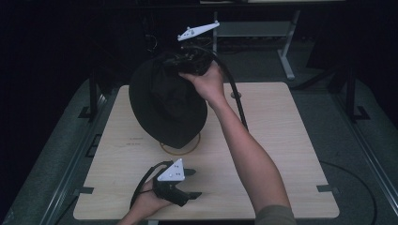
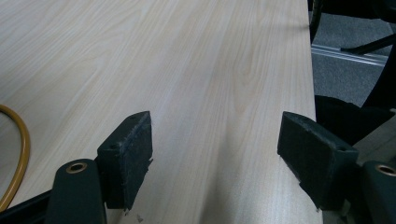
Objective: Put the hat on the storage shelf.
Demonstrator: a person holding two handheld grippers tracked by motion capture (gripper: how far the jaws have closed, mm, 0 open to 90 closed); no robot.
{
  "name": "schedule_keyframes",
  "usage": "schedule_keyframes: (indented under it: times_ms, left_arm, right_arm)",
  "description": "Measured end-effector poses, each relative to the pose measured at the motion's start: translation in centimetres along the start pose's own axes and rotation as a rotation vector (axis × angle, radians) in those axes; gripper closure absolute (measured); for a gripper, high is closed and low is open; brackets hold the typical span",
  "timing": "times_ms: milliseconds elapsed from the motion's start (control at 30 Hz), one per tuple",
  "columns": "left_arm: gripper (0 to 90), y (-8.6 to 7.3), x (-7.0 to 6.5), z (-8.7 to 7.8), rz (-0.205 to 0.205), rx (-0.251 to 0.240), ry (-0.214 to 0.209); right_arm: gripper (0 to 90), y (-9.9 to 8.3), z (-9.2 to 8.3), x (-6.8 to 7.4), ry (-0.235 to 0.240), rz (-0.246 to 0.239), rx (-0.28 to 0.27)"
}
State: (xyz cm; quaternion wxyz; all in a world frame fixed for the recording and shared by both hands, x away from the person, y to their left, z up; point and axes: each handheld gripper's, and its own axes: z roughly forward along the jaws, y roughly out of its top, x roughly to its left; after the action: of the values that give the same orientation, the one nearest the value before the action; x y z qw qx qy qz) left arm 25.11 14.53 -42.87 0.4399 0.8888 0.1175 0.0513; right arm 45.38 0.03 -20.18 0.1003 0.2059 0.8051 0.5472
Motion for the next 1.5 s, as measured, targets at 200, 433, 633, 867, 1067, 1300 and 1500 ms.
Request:
schedule_keyframes:
  times_ms: [200,433,633,867,1067,1300,1500]
  left_arm:
    - [25.7,0.1,-0.1,0.1,0.001,-0.012,0.0]
    - [25.7,0.2,-0.3,0.1,0.016,-0.004,-0.004]
    - [25.7,0.1,-0.4,-0.1,0.008,-0.009,0.002]
    - [25.7,0.1,-0.6,-0.2,0.006,-0.009,0.002]
    - [25.7,0.1,-0.7,-0.2,-0.006,-0.023,-0.005]
    - [25.5,0.2,-0.4,-0.5,-0.008,-0.056,0.002]
    - [25.3,0.1,-0.3,-0.5,-0.011,-0.053,0.004]
  right_arm:
    - [87.7,-0.3,2.0,-0.1,-0.016,0.0,0.046]
    - [73.6,-0.9,3.7,0.0,-0.019,0.01,0.077]
    - [64.7,-2.4,2.4,-0.4,-0.003,0.044,0.048]
    - [59.4,-2.7,-0.3,-0.4,-0.008,0.041,0.002]
    - [56.3,-3.0,-2.4,-0.3,-0.016,0.035,-0.01]
    - [50.7,-4.6,-5.0,-0.6,-0.037,0.054,-0.017]
    - [46.9,-5.7,-6.3,-1.1,-0.031,0.083,-0.036]
